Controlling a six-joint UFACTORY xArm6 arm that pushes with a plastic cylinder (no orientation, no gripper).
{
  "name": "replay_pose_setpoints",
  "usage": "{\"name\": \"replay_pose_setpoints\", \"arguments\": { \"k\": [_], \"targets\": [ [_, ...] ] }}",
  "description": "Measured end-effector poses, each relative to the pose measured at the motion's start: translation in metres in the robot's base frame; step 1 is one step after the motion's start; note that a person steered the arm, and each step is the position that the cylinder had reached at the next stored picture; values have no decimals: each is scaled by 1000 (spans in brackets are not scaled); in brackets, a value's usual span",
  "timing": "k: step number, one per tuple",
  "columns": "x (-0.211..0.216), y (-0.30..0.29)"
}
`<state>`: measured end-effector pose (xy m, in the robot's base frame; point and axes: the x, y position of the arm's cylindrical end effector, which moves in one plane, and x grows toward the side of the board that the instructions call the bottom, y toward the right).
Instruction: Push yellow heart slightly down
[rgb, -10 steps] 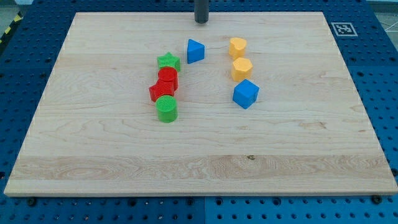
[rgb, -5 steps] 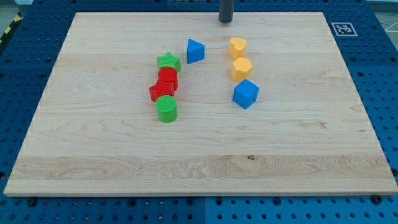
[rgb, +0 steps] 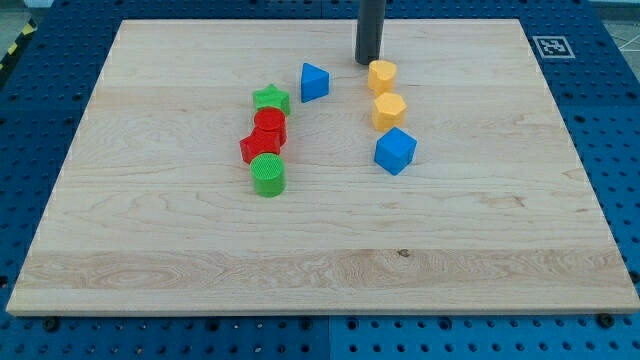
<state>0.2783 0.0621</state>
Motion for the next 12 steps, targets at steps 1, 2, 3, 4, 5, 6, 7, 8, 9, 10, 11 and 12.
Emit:
{"name": "replay_pose_setpoints", "arguments": {
  "k": [1,2,3,4,5,6,7,8,9,10,11,12],
  "targets": [
    [4,1],
    [10,5],
    [12,16],
    [12,26],
    [15,27],
    [17,27],
    [17,27],
    [18,27],
    [23,27],
    [27,27],
    [23,27],
    [21,24]
  ]
}}
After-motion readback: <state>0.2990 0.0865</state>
